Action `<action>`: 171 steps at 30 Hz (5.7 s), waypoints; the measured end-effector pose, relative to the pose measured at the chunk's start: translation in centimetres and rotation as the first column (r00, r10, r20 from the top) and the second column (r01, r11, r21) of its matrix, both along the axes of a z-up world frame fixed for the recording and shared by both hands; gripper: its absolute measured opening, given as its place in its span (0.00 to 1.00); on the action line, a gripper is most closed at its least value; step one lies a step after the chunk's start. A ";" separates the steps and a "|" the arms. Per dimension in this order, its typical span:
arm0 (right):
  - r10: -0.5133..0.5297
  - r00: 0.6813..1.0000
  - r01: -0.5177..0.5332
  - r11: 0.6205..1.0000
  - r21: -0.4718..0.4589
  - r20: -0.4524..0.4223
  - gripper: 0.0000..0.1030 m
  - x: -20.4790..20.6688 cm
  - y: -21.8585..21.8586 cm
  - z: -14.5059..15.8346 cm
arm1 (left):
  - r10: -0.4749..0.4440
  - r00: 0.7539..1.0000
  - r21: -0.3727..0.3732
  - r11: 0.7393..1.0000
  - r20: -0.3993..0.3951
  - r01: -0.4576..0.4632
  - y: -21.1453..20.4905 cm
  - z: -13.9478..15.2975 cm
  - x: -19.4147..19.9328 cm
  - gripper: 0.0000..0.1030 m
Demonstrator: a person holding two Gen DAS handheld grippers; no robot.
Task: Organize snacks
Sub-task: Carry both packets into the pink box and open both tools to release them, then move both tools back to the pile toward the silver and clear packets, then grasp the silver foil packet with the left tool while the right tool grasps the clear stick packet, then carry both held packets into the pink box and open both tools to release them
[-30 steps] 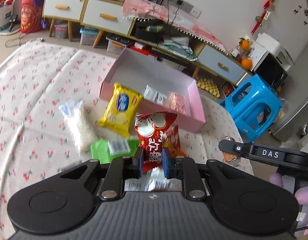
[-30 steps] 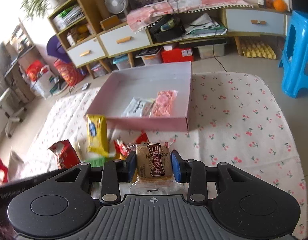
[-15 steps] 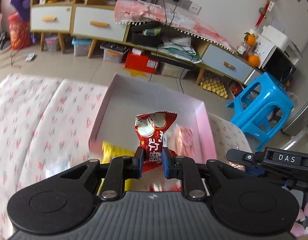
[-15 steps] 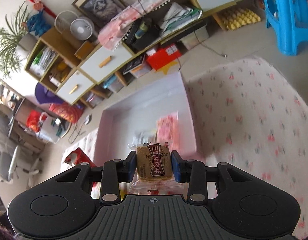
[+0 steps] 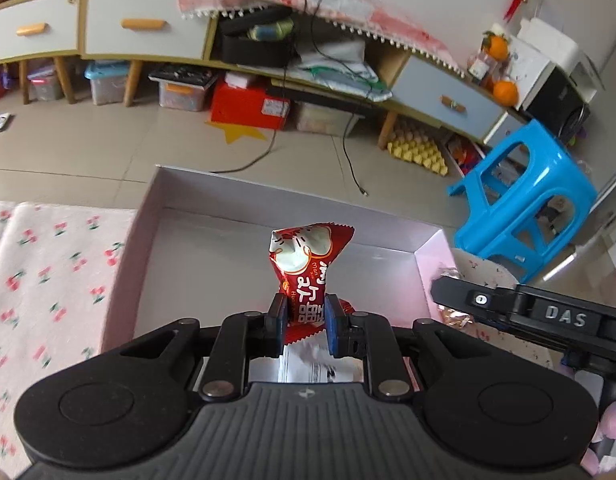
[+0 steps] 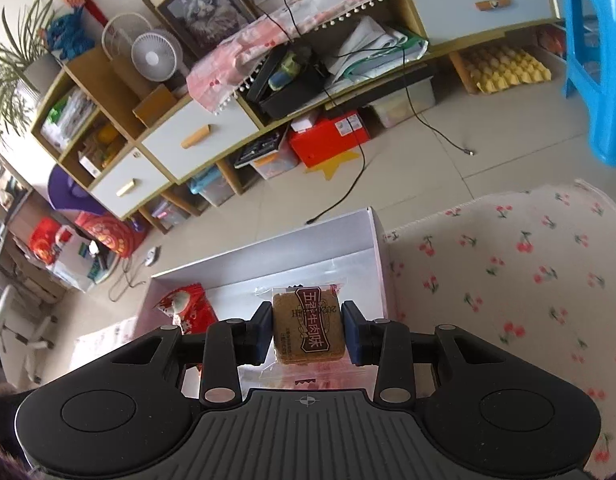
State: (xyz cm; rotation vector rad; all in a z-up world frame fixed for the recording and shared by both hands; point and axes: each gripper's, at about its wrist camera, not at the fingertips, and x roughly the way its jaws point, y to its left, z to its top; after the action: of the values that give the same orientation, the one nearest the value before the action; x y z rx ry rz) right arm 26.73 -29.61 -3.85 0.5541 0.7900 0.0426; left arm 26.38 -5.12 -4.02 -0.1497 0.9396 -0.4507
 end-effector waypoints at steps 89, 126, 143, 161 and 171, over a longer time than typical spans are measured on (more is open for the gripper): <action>0.226 0.974 -0.216 0.926 -0.311 -0.003 0.90 -23.6 8.8 4.9 | -0.024 0.990 0.230 0.973 0.141 -0.009 8.0 2.5 -20.1 0.99; 0.147 0.966 -0.233 0.850 -0.472 -0.213 0.90 -26.1 6.8 -1.2 | 0.086 0.996 0.282 0.955 0.039 -0.094 12.0 -1.9 -22.2 0.78; 0.172 0.957 -0.249 0.903 -0.350 -0.236 0.83 -26.1 8.0 -2.6 | 0.063 0.994 0.265 0.961 0.087 -0.084 10.5 -2.0 -21.4 0.49; 0.131 0.968 -0.206 0.901 -0.382 -0.213 0.31 -26.0 7.2 -1.6 | 0.061 0.996 0.244 0.967 0.070 -0.076 10.5 -1.2 -21.6 0.25; 0.121 0.975 -0.179 0.922 -0.342 -0.185 0.21 -26.2 6.3 -0.3 | 0.073 0.995 0.197 0.977 0.065 -0.085 10.8 0.1 -21.7 0.24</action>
State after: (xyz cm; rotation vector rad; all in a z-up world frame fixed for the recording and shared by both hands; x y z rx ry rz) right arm 0.55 -23.34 -4.15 0.1504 0.9713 -0.0051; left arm 4.65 5.68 -3.90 0.0079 0.9137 -0.2837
